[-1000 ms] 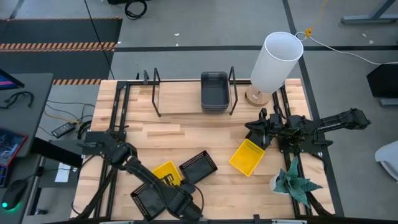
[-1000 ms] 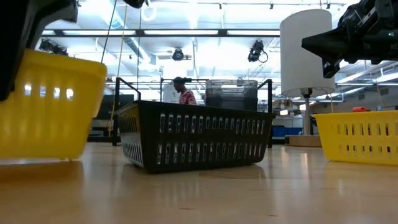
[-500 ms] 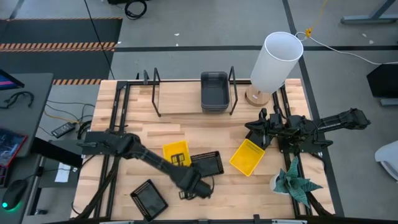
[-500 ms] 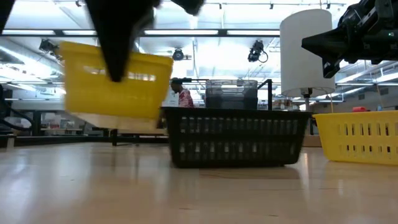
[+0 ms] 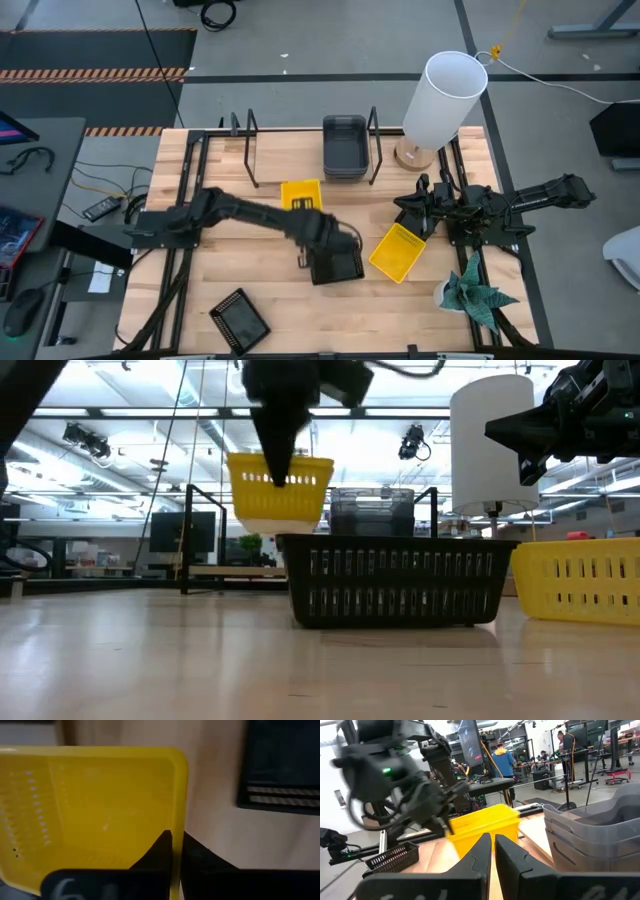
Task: Stack baskets on shelf by color
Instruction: Put the bottom stacked yellow bins on the shelf
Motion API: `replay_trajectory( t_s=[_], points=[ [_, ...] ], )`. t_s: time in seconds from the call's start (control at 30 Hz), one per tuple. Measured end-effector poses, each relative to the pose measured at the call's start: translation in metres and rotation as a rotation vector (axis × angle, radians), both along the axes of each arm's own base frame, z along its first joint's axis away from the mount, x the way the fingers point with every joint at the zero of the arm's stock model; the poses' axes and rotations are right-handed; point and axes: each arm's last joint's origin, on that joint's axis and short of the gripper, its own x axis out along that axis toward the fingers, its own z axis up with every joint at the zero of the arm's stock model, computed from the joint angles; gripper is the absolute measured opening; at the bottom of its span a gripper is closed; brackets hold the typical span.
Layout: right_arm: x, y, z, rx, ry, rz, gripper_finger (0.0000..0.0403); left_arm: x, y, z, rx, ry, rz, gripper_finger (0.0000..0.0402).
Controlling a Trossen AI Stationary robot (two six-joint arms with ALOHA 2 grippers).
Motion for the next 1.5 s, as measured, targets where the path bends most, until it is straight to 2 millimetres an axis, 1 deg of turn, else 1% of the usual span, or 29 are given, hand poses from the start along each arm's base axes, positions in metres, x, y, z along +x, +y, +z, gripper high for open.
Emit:
replay_trajectory(
  t_s=[0.17, 0.43, 0.53, 0.63, 0.77, 0.93, 1.03, 1.13, 1.3, 1.5],
  points=[
    [0.000, 0.000, 0.000, 0.000, 0.000, 0.000, 0.0028, 0.005, 0.046, 0.004, 0.024, 0.027, -0.001, 0.0016],
    [0.000, 0.000, 0.000, 0.000, 0.000, 0.000, 0.0028, 0.003, 0.120, 0.005, 0.015, 0.077, 0.043, 0.0016],
    [0.000, 0.000, 0.000, 0.000, 0.000, 0.000, 0.0028, 0.000, 0.143, 0.004, -0.007, 0.080, 0.079, 0.0020],
    [0.000, 0.000, 0.000, 0.000, 0.000, 0.000, 0.0028, 0.001, 0.158, 0.004, -0.065, 0.045, 0.106, 0.0029],
    [0.000, 0.000, 0.000, 0.000, 0.000, 0.000, 0.0028, 0.004, 0.169, 0.003, -0.071, 0.000, 0.070, 0.0032],
    [0.000, 0.000, 0.000, 0.000, 0.000, 0.000, 0.0028, 0.004, 0.176, 0.003, -0.072, 0.001, 0.052, 0.0020],
    [0.000, 0.000, 0.000, 0.000, 0.000, 0.000, 0.0028, 0.003, 0.178, 0.003, -0.070, -0.003, 0.069, 0.0021],
    [0.000, 0.000, 0.000, 0.000, 0.000, 0.000, 0.0028, 0.004, 0.178, 0.003, -0.064, -0.017, 0.080, 0.0044],
    [0.000, 0.000, 0.000, 0.000, 0.000, 0.000, 0.0028, 0.007, 0.177, 0.003, -0.009, -0.037, 0.082, 0.0098],
    [0.000, 0.000, 0.000, 0.000, 0.000, 0.000, 0.0028, 0.008, 0.175, 0.003, -0.003, -0.042, 0.083, 0.0160]
  ],
)
